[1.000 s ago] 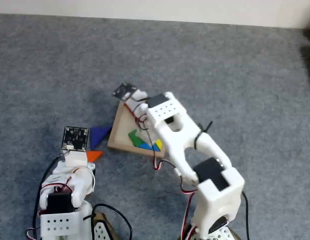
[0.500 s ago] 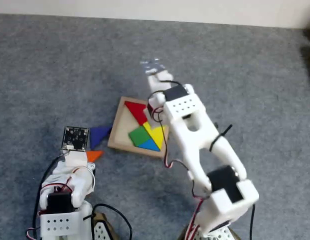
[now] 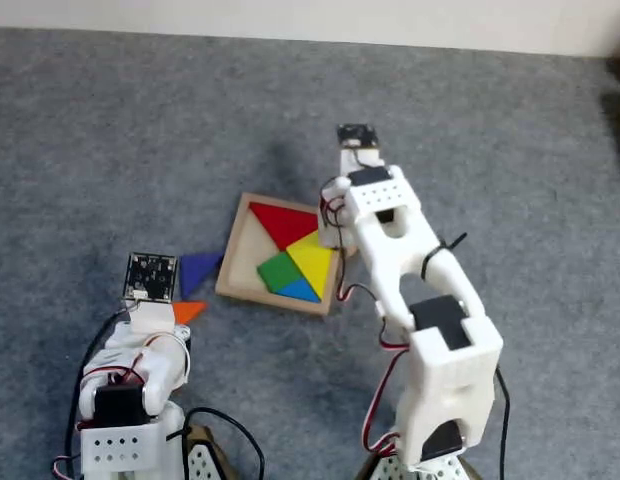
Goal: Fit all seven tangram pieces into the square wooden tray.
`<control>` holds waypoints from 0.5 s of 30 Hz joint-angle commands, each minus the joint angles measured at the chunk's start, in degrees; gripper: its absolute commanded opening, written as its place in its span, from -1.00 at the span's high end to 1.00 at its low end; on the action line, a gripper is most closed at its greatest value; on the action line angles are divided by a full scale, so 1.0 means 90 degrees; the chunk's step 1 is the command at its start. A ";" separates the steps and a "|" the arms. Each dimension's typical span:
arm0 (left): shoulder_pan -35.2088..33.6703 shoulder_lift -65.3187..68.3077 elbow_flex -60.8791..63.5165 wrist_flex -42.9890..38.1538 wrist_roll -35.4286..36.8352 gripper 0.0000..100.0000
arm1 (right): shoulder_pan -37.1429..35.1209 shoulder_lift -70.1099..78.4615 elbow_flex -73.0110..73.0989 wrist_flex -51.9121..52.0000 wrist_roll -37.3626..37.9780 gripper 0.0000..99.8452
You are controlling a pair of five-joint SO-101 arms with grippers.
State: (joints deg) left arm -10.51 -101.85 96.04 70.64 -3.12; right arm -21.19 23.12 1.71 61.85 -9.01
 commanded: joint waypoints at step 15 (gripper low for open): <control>0.0054 -0.0278 0.0122 0.0010 -0.0049 0.99 | 0.0366 0.1304 -0.1851 0.1001 -0.0029 0.69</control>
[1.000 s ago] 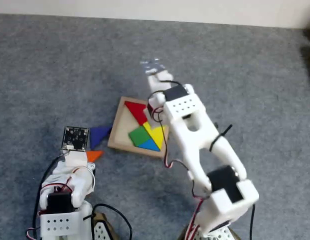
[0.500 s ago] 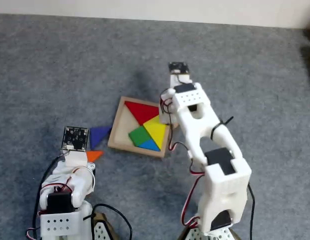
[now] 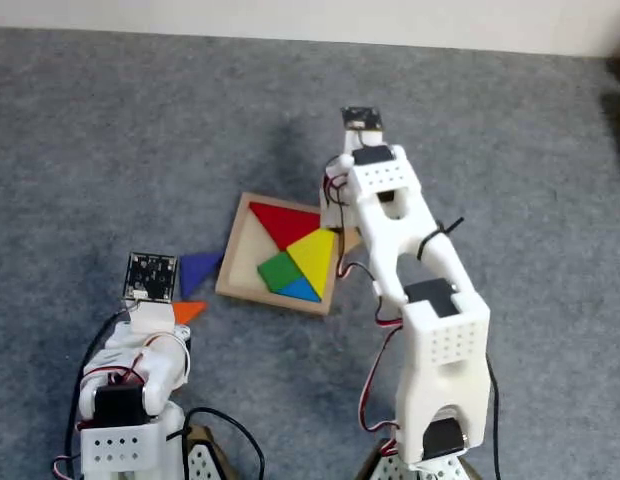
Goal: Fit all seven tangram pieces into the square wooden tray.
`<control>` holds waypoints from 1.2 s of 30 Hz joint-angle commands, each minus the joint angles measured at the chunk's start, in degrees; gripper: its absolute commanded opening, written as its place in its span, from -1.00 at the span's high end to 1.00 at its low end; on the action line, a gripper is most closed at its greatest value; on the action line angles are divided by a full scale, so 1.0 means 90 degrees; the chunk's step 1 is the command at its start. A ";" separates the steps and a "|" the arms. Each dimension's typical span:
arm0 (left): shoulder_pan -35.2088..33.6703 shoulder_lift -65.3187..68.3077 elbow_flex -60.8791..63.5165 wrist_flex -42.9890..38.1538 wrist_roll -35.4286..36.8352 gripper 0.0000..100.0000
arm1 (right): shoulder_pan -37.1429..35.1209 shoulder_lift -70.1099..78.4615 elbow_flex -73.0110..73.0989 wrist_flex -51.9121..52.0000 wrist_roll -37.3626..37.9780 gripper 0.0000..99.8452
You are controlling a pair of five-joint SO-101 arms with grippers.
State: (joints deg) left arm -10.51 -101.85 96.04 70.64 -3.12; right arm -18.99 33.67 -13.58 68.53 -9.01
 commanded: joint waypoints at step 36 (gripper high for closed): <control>0.0054 -0.0278 0.0122 0.0010 -0.0049 0.99 | 0.0093 0.0171 -0.0093 0.1646 0.0821 0.67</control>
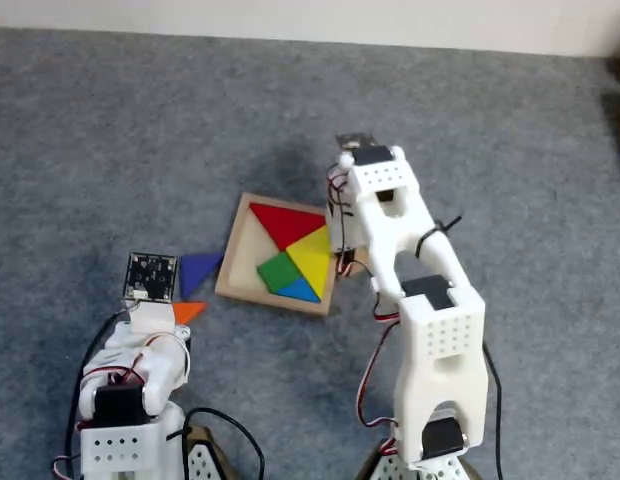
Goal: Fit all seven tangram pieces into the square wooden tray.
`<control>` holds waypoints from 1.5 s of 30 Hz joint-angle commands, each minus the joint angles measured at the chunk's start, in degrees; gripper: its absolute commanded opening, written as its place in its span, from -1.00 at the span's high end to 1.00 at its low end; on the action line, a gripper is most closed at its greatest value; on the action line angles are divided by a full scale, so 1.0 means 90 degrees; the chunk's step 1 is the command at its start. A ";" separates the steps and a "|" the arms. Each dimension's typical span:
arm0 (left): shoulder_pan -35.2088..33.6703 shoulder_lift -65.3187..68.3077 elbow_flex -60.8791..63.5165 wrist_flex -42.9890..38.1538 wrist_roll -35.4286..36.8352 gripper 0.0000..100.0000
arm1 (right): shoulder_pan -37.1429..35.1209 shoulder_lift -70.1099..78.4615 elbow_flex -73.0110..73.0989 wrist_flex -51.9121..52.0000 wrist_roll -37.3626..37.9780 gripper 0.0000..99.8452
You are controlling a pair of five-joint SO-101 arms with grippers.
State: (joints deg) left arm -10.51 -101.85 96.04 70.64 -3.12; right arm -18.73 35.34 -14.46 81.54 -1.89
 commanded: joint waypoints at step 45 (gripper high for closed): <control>0.0054 -0.0278 0.0122 0.0010 -0.0049 0.99 | 0.0073 -0.0063 -0.0054 -0.0024 0.0723 0.60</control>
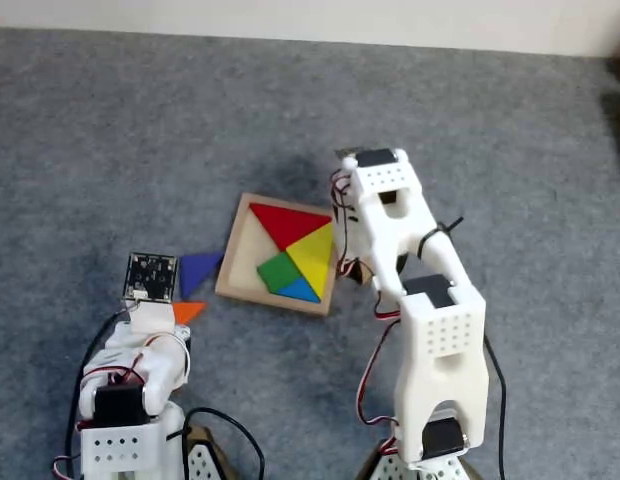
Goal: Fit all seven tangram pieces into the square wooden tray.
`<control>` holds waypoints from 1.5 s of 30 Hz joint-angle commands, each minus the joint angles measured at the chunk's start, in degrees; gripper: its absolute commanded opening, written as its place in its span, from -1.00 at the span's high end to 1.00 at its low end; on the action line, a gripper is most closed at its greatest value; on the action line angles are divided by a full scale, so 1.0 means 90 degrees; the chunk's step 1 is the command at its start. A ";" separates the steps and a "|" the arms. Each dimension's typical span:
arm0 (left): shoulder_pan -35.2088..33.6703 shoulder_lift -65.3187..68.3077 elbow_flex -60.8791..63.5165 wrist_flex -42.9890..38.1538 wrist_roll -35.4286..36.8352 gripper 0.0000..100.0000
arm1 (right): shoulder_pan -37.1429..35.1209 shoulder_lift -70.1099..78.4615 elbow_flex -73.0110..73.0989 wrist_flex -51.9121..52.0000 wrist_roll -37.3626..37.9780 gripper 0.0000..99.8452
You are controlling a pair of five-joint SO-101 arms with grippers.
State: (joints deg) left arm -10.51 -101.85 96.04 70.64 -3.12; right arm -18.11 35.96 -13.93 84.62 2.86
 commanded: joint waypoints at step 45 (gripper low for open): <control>0.0054 -0.0278 0.0122 0.0010 -0.0049 0.99 | -0.0034 -0.0982 0.1021 -0.0689 0.0664 0.61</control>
State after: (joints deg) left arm -10.51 -101.85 96.04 70.64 -3.12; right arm -18.55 29.19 -5.32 76.53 8.66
